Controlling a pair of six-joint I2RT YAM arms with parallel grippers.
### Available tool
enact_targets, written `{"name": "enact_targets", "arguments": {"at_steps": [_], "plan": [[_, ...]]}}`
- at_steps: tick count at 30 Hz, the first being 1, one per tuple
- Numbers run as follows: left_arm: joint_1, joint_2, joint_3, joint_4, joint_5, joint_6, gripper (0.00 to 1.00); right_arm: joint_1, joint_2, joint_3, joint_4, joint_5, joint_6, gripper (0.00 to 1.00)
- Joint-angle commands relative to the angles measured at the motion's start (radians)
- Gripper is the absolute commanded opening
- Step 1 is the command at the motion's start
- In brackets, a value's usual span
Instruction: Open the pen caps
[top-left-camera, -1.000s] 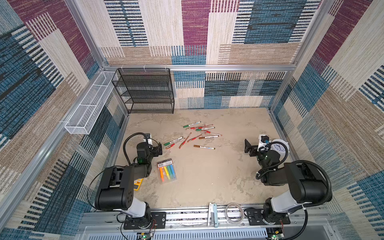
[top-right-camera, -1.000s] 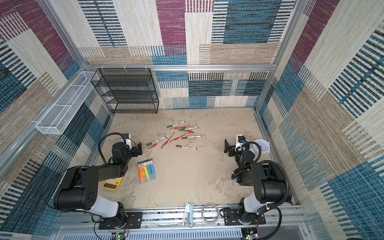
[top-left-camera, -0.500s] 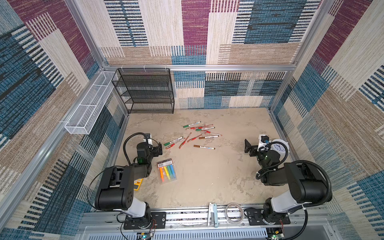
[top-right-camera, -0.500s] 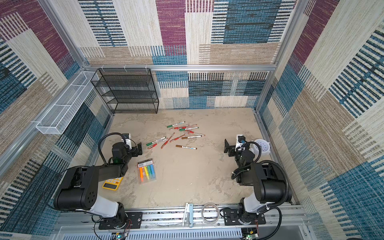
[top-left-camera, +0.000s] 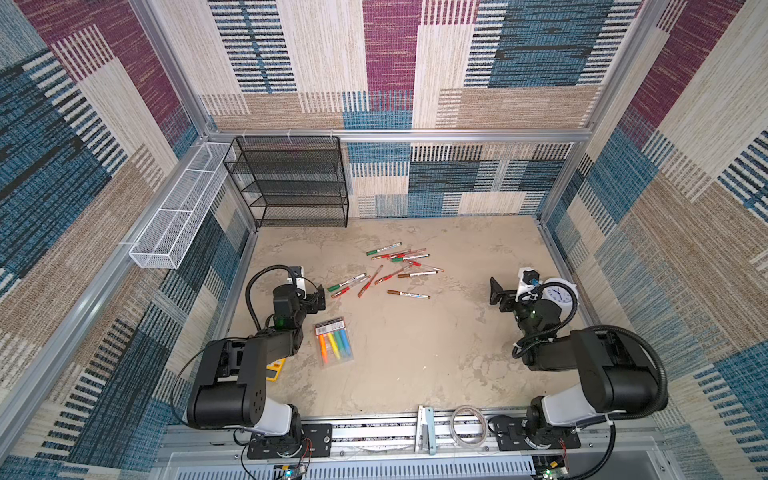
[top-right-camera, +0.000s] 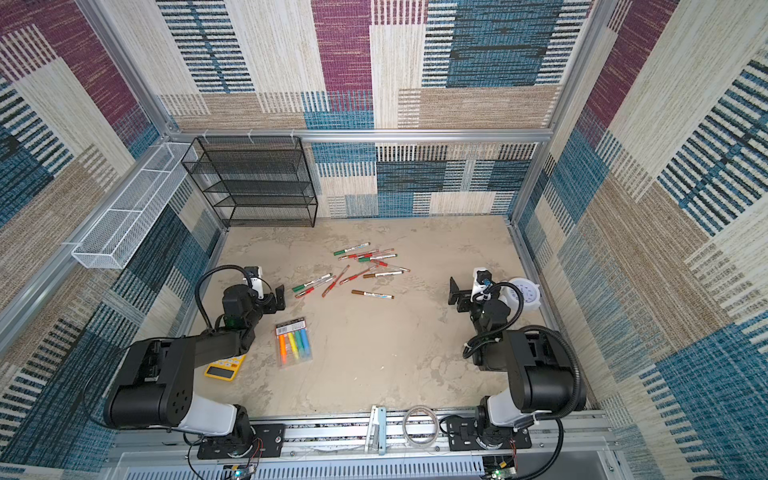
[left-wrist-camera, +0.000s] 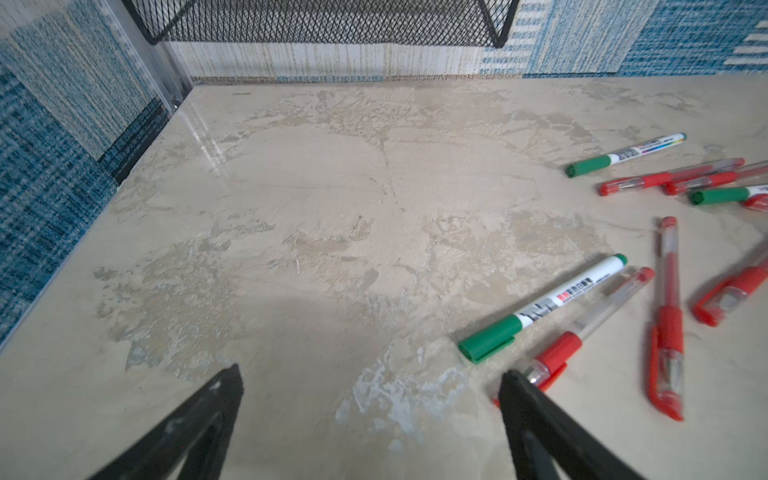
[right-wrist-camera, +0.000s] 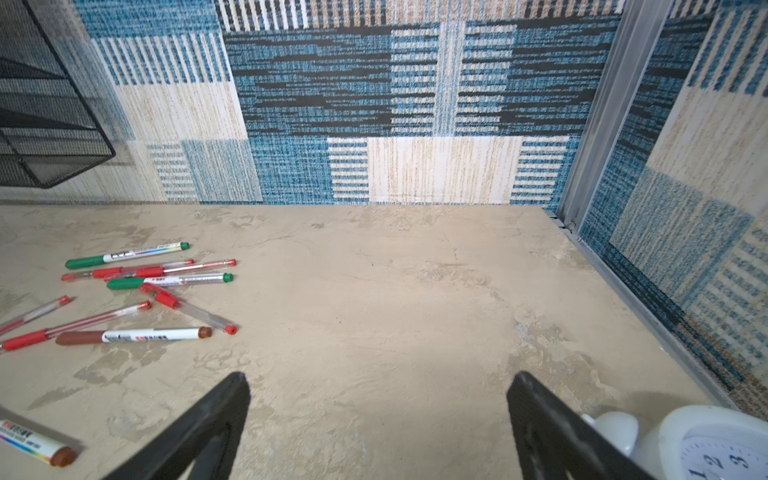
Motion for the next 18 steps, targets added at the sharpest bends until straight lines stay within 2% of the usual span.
{"name": "enact_targets", "arguments": {"at_steps": [1,3,6,10,15,17,18], "plan": [[0.003,-0.083,0.107,-0.235,0.068,0.036,0.99,0.000,-0.088,0.100,-0.242,0.051,0.039,1.00],[0.002,-0.141,0.181,-0.367,0.107,0.060,0.99,0.001,-0.141,0.172,-0.392,0.021,0.086,1.00],[0.003,-0.195,0.352,-0.717,0.168,0.080,0.99,0.003,-0.186,0.263,-0.556,-0.112,0.126,1.00],[0.002,-0.285,0.515,-1.045,0.199,0.083,0.99,0.035,-0.175,0.417,-0.759,-0.210,0.155,1.00],[0.008,-0.426,0.514,-1.161,0.221,0.091,0.99,0.134,-0.079,0.619,-0.954,-0.261,0.102,1.00],[0.048,-0.462,0.472,-1.163,0.334,0.091,0.99,0.174,-0.015,0.701,-1.046,-0.293,0.056,1.00],[0.053,-0.478,0.452,-1.162,0.353,0.105,0.99,0.199,0.023,0.756,-1.095,-0.308,0.026,0.99]]}}
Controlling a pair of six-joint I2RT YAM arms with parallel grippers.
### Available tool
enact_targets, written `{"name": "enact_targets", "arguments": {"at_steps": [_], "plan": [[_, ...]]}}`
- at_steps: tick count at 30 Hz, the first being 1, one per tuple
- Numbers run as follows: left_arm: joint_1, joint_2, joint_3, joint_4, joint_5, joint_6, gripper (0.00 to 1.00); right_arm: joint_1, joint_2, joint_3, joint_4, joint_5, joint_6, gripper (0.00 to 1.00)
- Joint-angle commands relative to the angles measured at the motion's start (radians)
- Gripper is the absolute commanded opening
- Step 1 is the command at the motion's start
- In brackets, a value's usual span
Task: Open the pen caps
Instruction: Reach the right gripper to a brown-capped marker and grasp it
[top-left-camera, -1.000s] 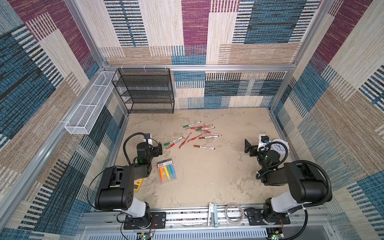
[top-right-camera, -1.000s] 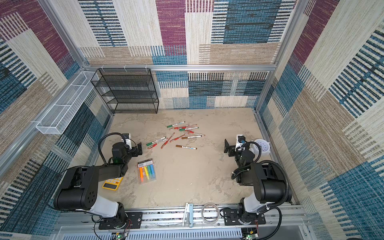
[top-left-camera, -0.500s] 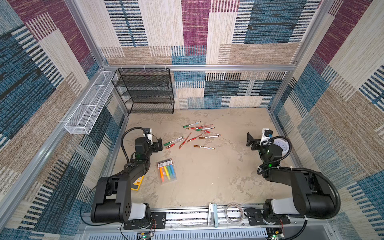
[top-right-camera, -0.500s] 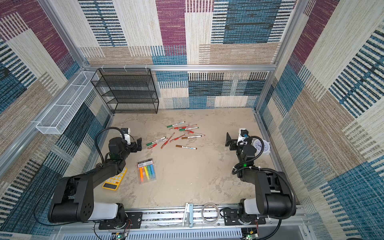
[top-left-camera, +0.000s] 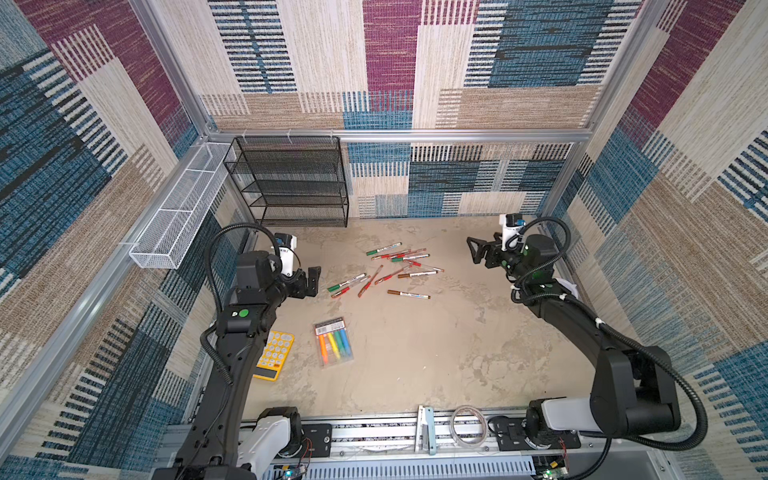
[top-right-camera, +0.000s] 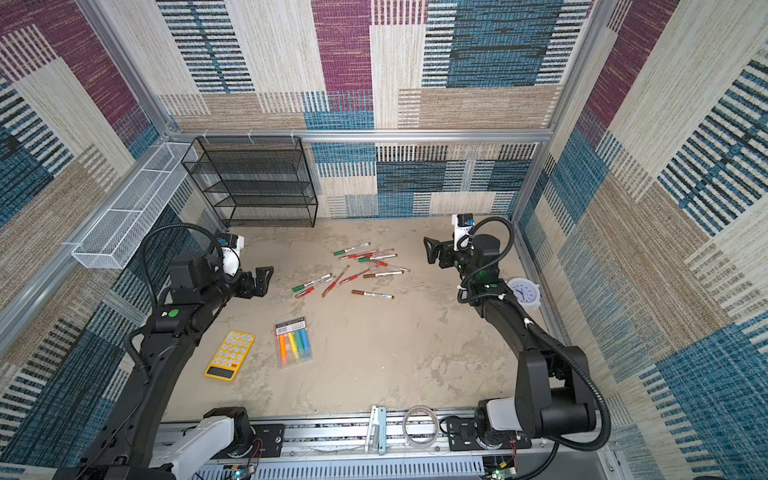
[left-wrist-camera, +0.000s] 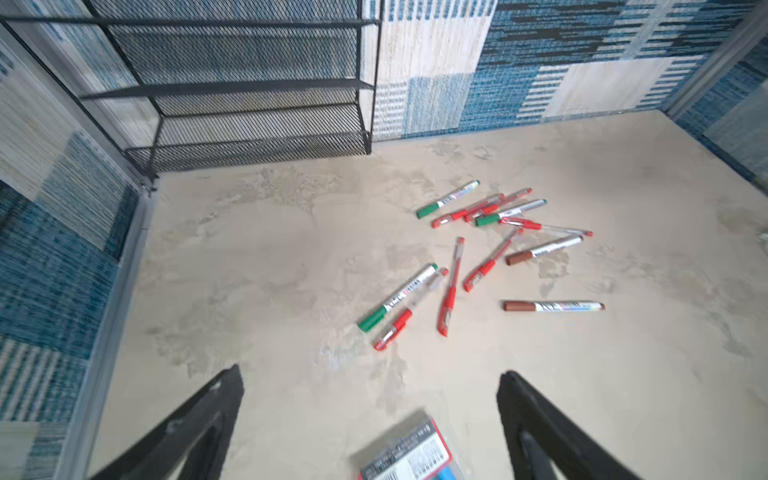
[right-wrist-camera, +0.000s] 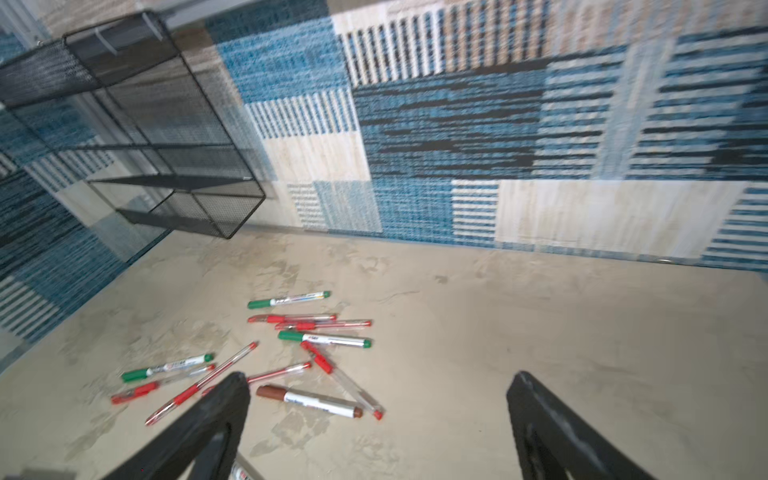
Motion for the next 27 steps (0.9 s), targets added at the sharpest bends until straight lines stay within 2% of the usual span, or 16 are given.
{"name": "enact_targets", "arguments": {"at_steps": [1,8,12,14,18,27], "plan": [[0.018,-0.034,-0.046,-0.114,0.113,0.046,0.99,0.061,0.099,0.130,-0.248,-0.075,-0.092,0.99],[0.018,-0.040,-0.092,-0.071,0.143,0.048,0.97,0.213,0.391,0.448,-0.575,-0.077,-0.298,0.94],[0.018,-0.040,-0.116,-0.038,0.158,0.034,0.96,0.301,0.547,0.599,-0.747,0.016,-0.442,0.95],[0.018,-0.042,-0.122,-0.035,0.160,0.035,0.96,0.323,0.601,0.656,-0.798,0.042,-0.461,0.94],[0.019,-0.055,-0.122,-0.030,0.147,0.035,0.96,0.350,0.667,0.713,-0.841,0.030,-0.490,0.91],[0.024,-0.051,-0.128,-0.020,0.159,0.031,0.95,0.393,0.761,0.739,-0.903,0.019,-0.531,0.73]]}}
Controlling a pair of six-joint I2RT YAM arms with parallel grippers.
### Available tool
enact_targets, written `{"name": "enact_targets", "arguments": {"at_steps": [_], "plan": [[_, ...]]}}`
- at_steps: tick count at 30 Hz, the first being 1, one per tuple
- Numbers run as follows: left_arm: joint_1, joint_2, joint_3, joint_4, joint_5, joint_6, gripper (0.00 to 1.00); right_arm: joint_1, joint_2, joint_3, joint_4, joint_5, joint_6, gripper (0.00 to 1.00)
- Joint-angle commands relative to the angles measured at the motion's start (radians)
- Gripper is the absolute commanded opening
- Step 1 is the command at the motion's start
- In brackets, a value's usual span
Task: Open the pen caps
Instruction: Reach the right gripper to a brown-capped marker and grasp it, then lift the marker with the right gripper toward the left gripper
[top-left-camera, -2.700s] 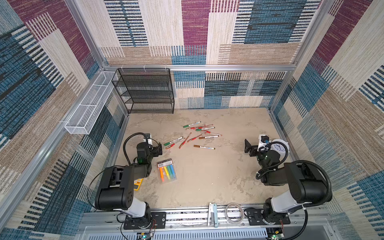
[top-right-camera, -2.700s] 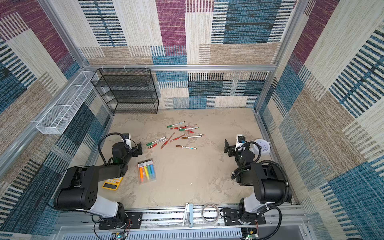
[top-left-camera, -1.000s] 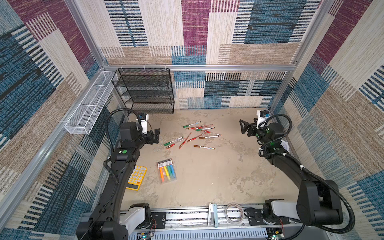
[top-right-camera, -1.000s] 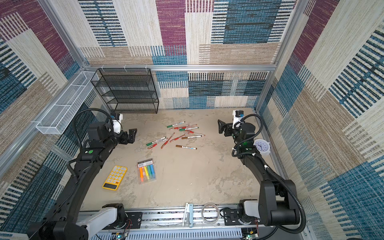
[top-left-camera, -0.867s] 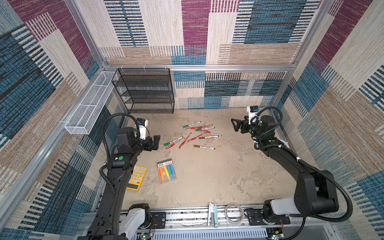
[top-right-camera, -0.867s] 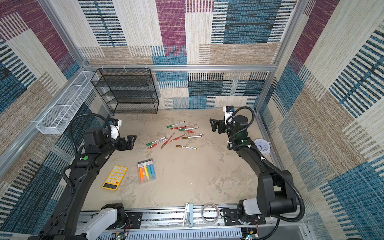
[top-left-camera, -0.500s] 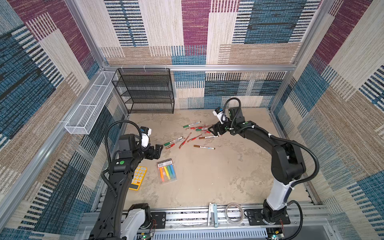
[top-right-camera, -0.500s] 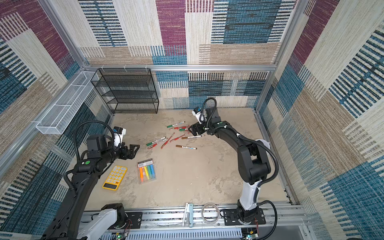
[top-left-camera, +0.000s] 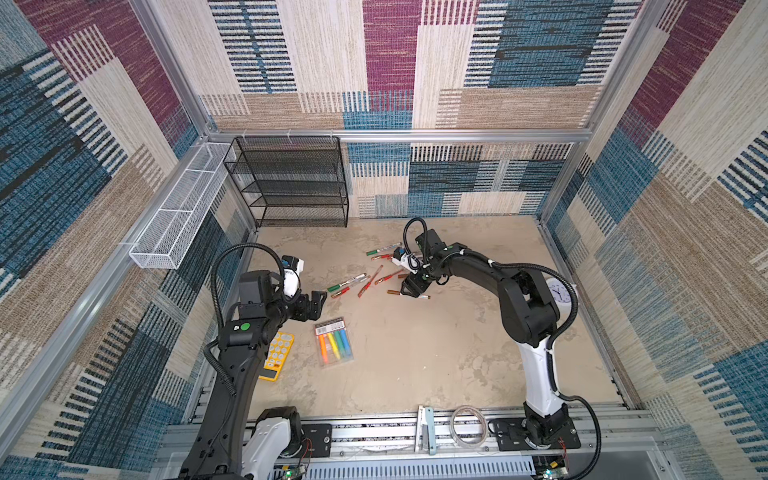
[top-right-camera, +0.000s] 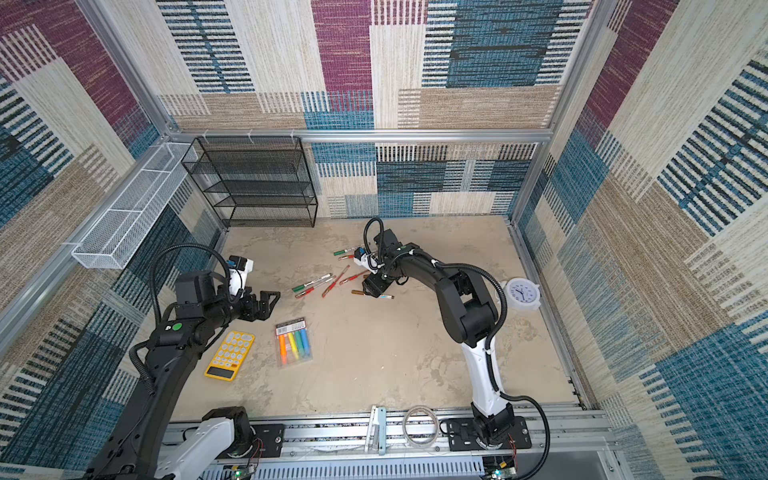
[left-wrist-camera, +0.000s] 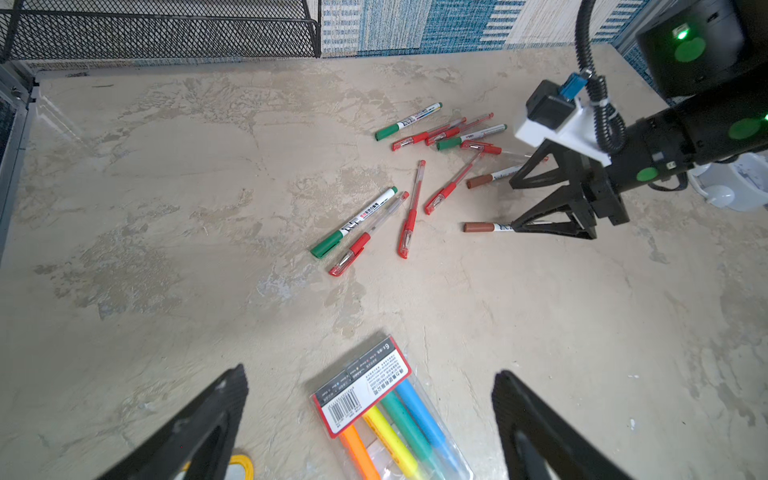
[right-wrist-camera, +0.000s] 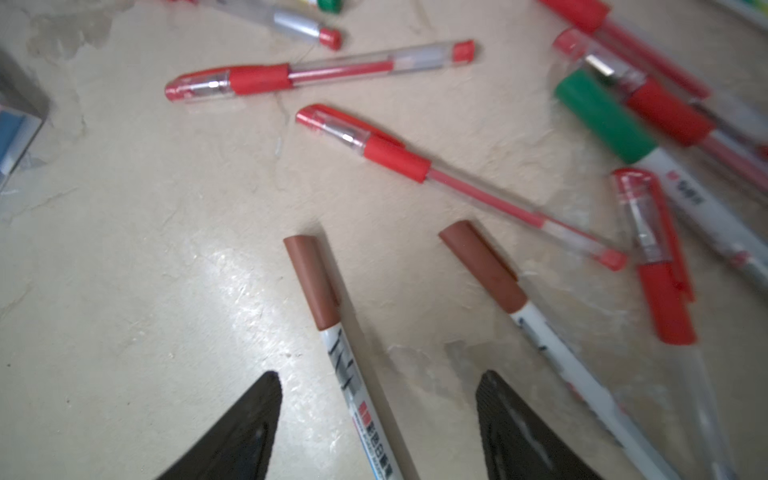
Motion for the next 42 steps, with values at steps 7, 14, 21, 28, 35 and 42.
{"name": "enact_targets", "arguments": {"at_steps": [7,14,21,28,35,42], "plan": [[0.015,0.002,-0.002,0.038,0.032,-0.006,0.94,0.011,0.046,0.003,-0.034,0.027,-0.040,0.59],[0.021,-0.001,0.001,0.036,0.035,-0.012,0.94,0.031,0.047,-0.049,-0.037,0.080,-0.080,0.39],[0.020,-0.003,0.006,0.032,0.042,-0.016,0.93,0.067,0.016,-0.111,-0.023,0.099,-0.094,0.27],[0.018,-0.011,0.010,0.026,0.081,-0.030,0.93,0.072,-0.029,-0.107,-0.018,0.081,-0.049,0.14],[0.008,-0.007,0.035,0.017,0.215,-0.086,0.91,0.073,-0.118,-0.097,0.004,-0.017,0.053,0.09],[-0.045,0.103,0.263,-0.048,0.422,-0.184,0.92,0.083,-0.359,-0.249,0.363,-0.203,0.338,0.09]]}}
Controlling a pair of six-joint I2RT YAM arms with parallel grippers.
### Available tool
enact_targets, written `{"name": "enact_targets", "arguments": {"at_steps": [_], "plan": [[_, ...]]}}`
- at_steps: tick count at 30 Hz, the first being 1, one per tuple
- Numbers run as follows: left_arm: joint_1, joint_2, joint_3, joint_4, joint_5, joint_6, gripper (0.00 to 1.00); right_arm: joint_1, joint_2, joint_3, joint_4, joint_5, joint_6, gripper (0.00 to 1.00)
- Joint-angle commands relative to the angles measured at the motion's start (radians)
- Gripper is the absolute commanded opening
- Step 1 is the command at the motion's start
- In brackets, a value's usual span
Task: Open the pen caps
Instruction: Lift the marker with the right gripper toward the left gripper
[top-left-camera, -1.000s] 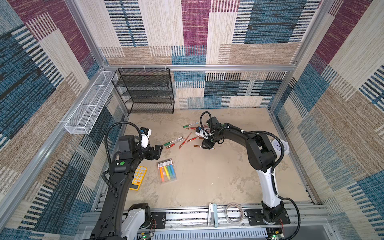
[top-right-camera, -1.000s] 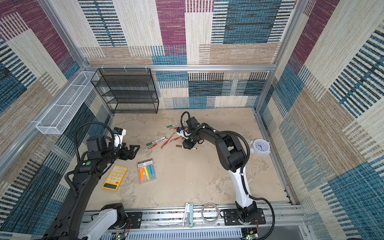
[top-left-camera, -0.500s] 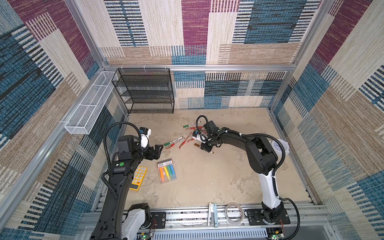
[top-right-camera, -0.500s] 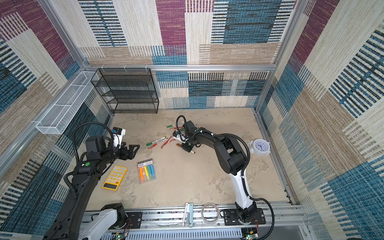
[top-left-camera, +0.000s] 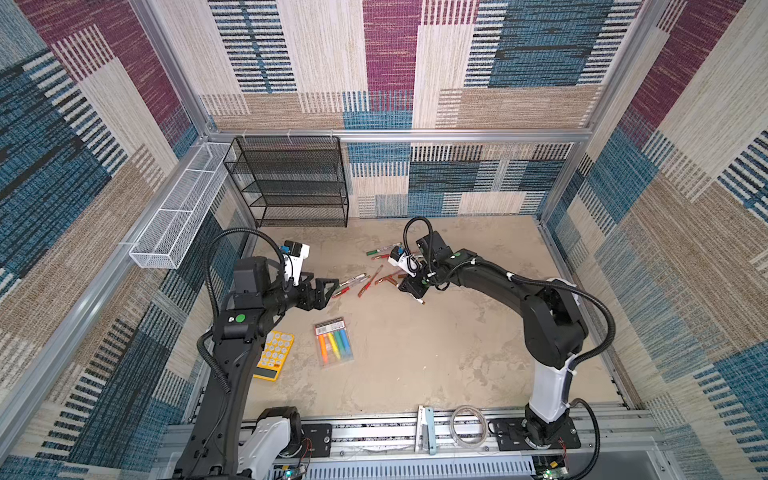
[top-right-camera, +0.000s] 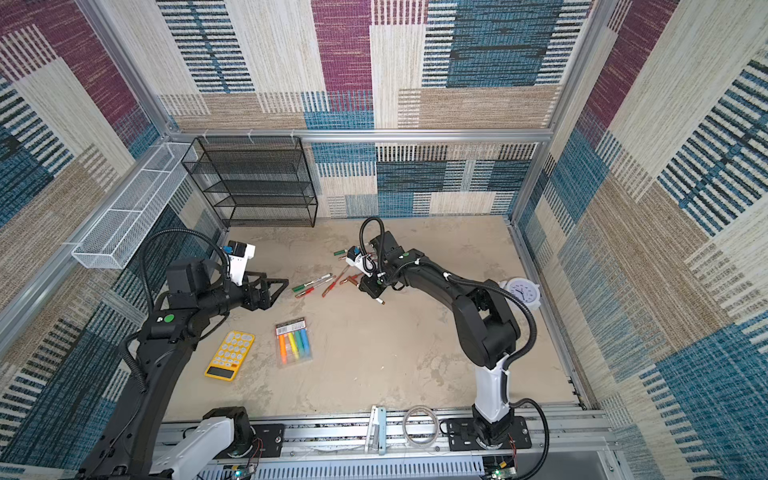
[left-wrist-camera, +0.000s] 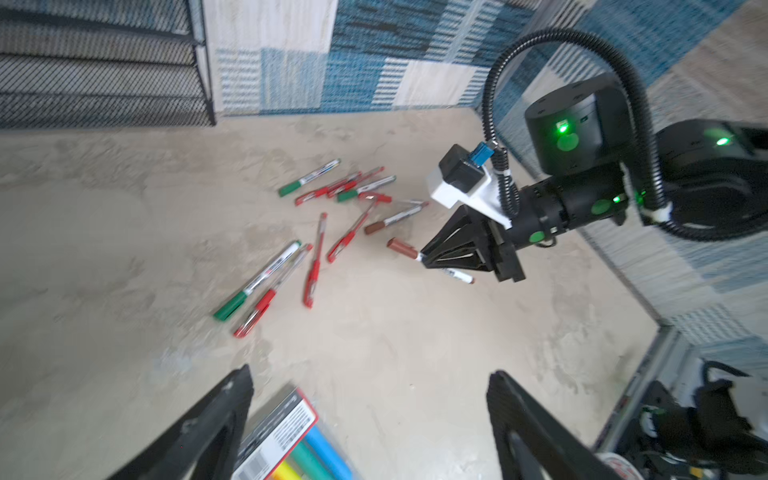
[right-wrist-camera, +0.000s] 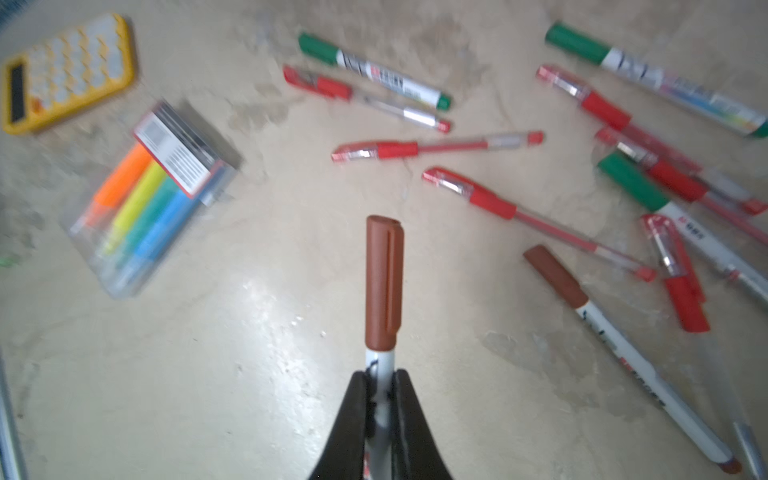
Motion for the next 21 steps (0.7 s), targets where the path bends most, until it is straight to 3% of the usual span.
{"name": "enact_targets", "arguments": {"at_steps": [1,5,10,15,21], "plan": [[-0.008,0.061,0.107,-0.011,0.156,-0.104,0.92,0.013,-0.105,-0.078,0.289,-0.122,0.230,0.09],[-0.010,0.126,0.165,0.119,0.249,-0.256,0.91,0.052,-0.229,-0.208,0.555,-0.141,0.378,0.08],[-0.009,0.159,0.075,0.364,0.384,-0.427,0.87,0.115,-0.358,-0.365,0.816,-0.120,0.530,0.08],[-0.019,0.163,-0.024,0.532,0.401,-0.557,0.75,0.167,-0.397,-0.433,0.985,-0.120,0.636,0.07],[-0.069,0.163,-0.038,0.539,0.410,-0.548,0.70,0.208,-0.371,-0.398,1.040,-0.119,0.664,0.08]]}}
